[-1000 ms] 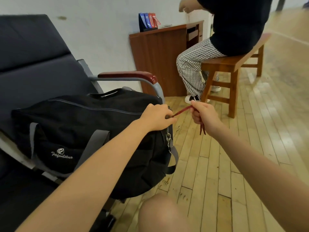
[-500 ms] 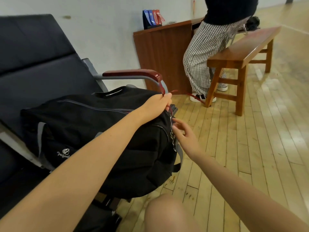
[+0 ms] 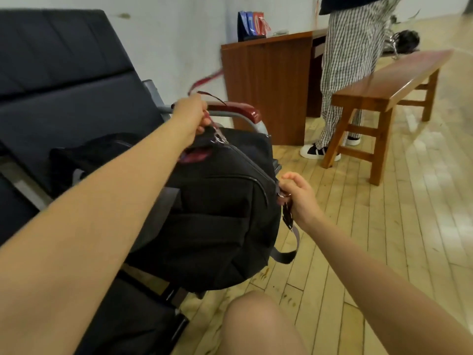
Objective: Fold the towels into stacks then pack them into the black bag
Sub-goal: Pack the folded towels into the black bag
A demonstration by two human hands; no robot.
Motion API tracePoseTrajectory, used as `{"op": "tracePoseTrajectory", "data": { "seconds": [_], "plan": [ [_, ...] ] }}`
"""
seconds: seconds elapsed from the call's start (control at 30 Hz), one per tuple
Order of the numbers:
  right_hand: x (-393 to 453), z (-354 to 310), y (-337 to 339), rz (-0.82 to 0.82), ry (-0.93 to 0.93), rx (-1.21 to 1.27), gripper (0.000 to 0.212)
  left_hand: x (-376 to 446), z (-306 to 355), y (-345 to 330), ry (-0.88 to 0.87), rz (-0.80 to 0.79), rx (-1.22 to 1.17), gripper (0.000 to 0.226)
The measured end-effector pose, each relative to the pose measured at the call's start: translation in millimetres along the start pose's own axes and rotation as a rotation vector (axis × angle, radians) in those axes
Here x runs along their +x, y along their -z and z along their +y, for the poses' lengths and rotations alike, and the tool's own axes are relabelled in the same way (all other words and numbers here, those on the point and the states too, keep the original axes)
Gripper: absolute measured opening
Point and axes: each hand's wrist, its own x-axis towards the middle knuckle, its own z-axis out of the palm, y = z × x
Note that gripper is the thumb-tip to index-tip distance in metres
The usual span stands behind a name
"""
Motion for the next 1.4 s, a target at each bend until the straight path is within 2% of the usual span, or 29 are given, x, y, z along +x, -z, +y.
{"op": "tracePoseTrajectory", "data": {
  "seconds": [0.1, 0.17, 0.23, 0.27, 0.3, 0.37, 0.43, 0.5, 0.57, 0.63, 0.7, 0.77, 0.87, 0.93, 1.03, 1.13, 1.2, 1.33, 1.4],
  "plan": [
    [5.1, 9.2, -1.3, 0.100, -0.111, -0.260, 0.015, 17.9, -6.7, 44.1, 0.073, 0.158, -0.041, 0.018],
    [19.7, 8.0, -9.1, 0.225, -0.090, -0.565, 0.017, 18.1, -21.1, 64.8, 0.124, 0.148, -0.083, 0.023],
    [32.0, -9.3, -27.3, 0.378, 0.116, -0.767, 0.023, 15.1, -30.5, 78.4, 0.157, 0.055, -0.139, 0.033],
    [35.3, -20.1, -40.8, 0.377, 0.270, -0.802, 0.024, 12.7, -32.5, 84.2, 0.169, 0.003, -0.155, 0.036],
    [37.4, -30.8, -58.9, 0.313, 0.431, -0.824, 0.024, 11.5, -32.4, 90.2, 0.175, -0.035, -0.160, 0.037],
    [38.2, -48.9, -101.5, 0.066, 0.663, -0.987, 0.030, 10.8, -30.0, 98.4, 0.183, -0.074, -0.192, 0.037],
    [46.7, -53.3, -143.4, -0.214, 0.659, -1.327, 0.047, 10.0, -26.2, 101.7, 0.173, -0.103, -0.225, 0.037],
    [59.9, -48.8, -168.2, -0.387, 0.531, -1.603, 0.049, 12.5, -24.6, 101.0, 0.147, -0.126, -0.292, 0.036],
    [70.6, -44.4, -173.2, -0.425, 0.524, -1.604, 0.031, 16.4, -23.9, 99.0, 0.128, -0.123, -0.416, 0.032],
    [74.5, -43.6, -167.5, -0.404, 0.607, -1.522, 0.018, 24.3, -23.1, 96.6, 0.096, -0.104, -0.543, 0.027],
    [73.0, -44.6, -158.4, -0.391, 0.650, -1.466, 0.017, 32.8, -23.0, 96.4, 0.084, -0.054, -0.589, 0.025],
    [70.0, -45.1, -146.7, -0.385, 0.648, -1.427, 0.020, 46.1, -25.8, 112.5, 0.067, 0.070, -0.659, 0.020],
    [66.2, -48.6, -131.1, -0.437, 0.605, -1.404, 0.021, 67.0, -34.2, 173.5, 0.026, 0.309, -0.789, 0.034],
    [63.4, -49.1, -135.5, -0.460, 0.559, -1.461, 0.022, 74.1, -41.4, 213.3, 0.066, 0.383, -0.871, 0.030],
    [65.7, -41.9, -177.1, -0.428, 0.625, -1.591, 0.021, 71.9, -48.6, 231.3, 0.110, 0.312, -0.698, 0.035],
    [77.0, -25.0, -245.9, -0.462, 0.674, -1.665, 0.047, 64.4, -52.2, 230.6, 0.148, 0.172, -0.564, 0.037],
    [88.2, -8.0, -288.3, -0.490, 0.672, -1.724, 0.057, 62.9, -52.5, 237.5, 0.153, 0.128, -0.548, 0.036],
    [107.9, 24.7, -347.9, -0.475, 0.696, -1.788, 0.055, 74.5, -59.9, 252.5, 0.127, 0.102, -0.628, 0.034],
    [116.1, 34.4, -364.4, -0.471, 0.738, -1.790, 0.045, 86.2, -68.1, 252.5, 0.120, 0.115, -0.620, 0.036]
  ]
}}
